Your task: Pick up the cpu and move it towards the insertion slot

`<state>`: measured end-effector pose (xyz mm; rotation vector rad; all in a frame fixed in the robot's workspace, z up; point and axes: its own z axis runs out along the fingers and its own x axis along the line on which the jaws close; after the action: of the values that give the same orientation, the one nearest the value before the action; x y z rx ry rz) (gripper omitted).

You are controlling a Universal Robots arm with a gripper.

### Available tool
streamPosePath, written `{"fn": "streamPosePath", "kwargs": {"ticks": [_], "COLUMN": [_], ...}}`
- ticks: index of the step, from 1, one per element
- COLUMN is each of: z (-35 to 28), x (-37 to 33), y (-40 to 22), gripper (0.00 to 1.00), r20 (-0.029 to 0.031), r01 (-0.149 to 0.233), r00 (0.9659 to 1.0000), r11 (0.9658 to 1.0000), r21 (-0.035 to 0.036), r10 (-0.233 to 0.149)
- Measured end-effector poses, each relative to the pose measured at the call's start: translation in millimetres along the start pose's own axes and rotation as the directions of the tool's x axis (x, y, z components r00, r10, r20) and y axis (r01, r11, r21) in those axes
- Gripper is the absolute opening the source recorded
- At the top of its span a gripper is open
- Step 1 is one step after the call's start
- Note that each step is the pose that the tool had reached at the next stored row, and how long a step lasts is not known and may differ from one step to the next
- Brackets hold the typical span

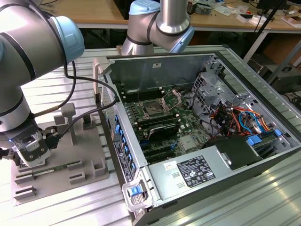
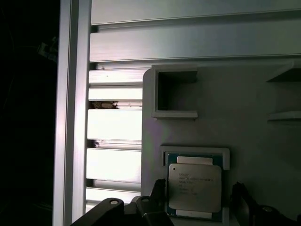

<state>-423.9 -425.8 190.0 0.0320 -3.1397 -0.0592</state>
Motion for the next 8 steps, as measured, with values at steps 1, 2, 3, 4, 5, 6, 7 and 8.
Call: {"fn": "streamPosePath", "kwargs": {"ticks": [1, 2, 3, 4, 5, 6, 7, 8], "z": [0.5, 1.2, 1.3, 1.6, 2.1, 2.7, 3.0, 3.1], "x": [0.0, 0.0, 0.0, 0.0, 0.1, 0.0, 0.0, 0.0], "y": [0.0, 0.0, 0.0, 0.0, -0.1, -0.1, -0.1, -0.1], "gripper": [0.66, 0.66, 0.66, 0.66, 0.66, 0.66, 0.66, 0.66], "r20": [0.0, 0.0001, -0.0001, -0.0002, -0.0002, 0.0, 0.0002, 0.0], "r01": [0.0, 0.0, 0.0, 0.0, 0.0, 0.0, 0.0, 0.0], "r00": [1.0, 1.0, 1.0, 1.0, 1.0, 1.0, 1.0, 1.0], "r11": [1.0, 1.0, 1.0, 1.0, 1.0, 1.0, 1.0, 1.0], "r21": [-0.0001, 0.0, 0.0001, 0.0002, 0.0002, 0.0, -0.0001, 0.0], "r10": [0.0, 0.0, 0.0, 0.0, 0.0, 0.0, 0.0, 0.0]}}
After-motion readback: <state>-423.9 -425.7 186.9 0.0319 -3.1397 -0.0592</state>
